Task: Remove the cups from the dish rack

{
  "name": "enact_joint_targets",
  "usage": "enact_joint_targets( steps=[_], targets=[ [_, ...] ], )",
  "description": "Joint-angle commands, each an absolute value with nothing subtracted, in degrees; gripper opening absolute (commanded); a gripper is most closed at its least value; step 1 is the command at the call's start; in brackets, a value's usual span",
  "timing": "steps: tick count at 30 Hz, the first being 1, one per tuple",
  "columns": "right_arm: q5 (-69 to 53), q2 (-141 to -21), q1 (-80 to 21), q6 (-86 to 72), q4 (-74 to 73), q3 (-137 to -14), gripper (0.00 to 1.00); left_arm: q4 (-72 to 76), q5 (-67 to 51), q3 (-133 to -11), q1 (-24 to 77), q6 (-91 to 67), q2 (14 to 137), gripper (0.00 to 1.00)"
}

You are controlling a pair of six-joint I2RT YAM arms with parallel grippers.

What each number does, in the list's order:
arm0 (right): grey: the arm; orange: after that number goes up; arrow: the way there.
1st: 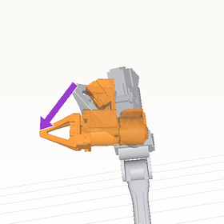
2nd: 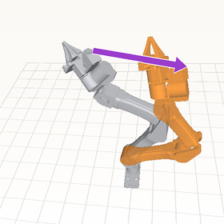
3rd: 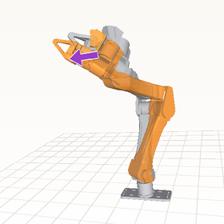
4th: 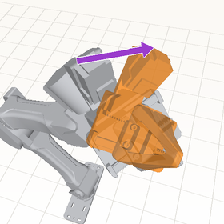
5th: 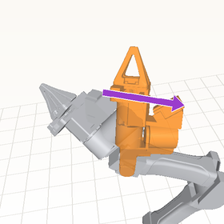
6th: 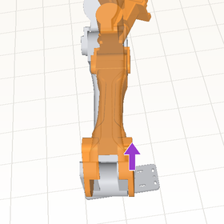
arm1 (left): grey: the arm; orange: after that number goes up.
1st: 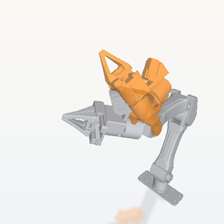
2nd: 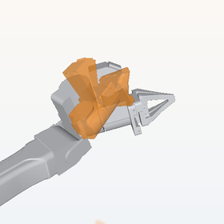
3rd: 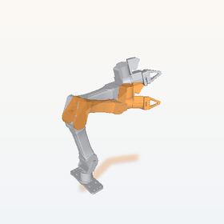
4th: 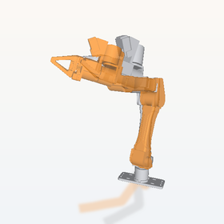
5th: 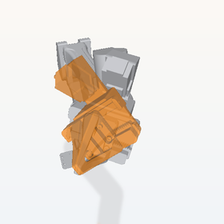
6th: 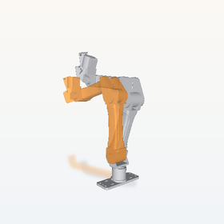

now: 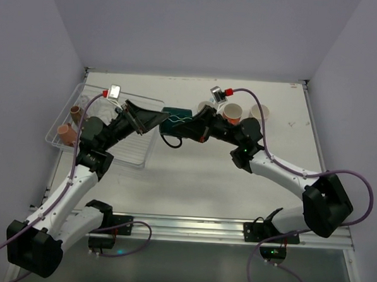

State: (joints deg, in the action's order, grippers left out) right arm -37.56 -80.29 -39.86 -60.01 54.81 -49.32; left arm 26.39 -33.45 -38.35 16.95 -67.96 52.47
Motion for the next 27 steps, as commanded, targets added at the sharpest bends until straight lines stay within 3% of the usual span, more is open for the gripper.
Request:
enact_joint_targets(
  steps=[1, 2, 5, 7, 13, 21, 27],
  targets=[
    [-37.27, -78.32, -40.17, -59.24, 58.30, -48.87, 0.00, 21.15, -33.85, -41.47, 17.14, -63.30, 50.19, 0.64],
    [-36.92, -77.70, -40.25, -57.32, 55.66, -48.78, 0.00, 17.70, -32.62, -42.88, 17.14, -58.50, 50.01, 0.78],
    [-34.64, -74.29, -40.17, -49.09, 39.60, -49.57, 0.00, 2.50, -24.72, -49.99, 17.14, -45.77, 49.66, 0.90],
    [-29.65, -72.87, -40.17, -43.10, 21.22, -52.11, 0.00, -9.59, -14.83, -55.08, 17.14, -37.23, 49.92, 0.91],
    [-12.61, -75.31, -40.25, -23.48, -12.60, -60.55, 0.00, -20.03, 7.34, -56.87, 17.14, -27.26, 50.54, 0.90],
    [-2.02, -86.74, -40.17, -13.98, -28.47, -72.14, 0.00, -19.25, 19.50, -53.97, 17.14, -26.28, 57.29, 0.86],
    [0.35, -95.00, -41.22, -12.48, -32.78, -77.86, 0.00, -14.95, 23.20, -55.45, 16.70, -27.68, 66.16, 0.91]
  ],
)
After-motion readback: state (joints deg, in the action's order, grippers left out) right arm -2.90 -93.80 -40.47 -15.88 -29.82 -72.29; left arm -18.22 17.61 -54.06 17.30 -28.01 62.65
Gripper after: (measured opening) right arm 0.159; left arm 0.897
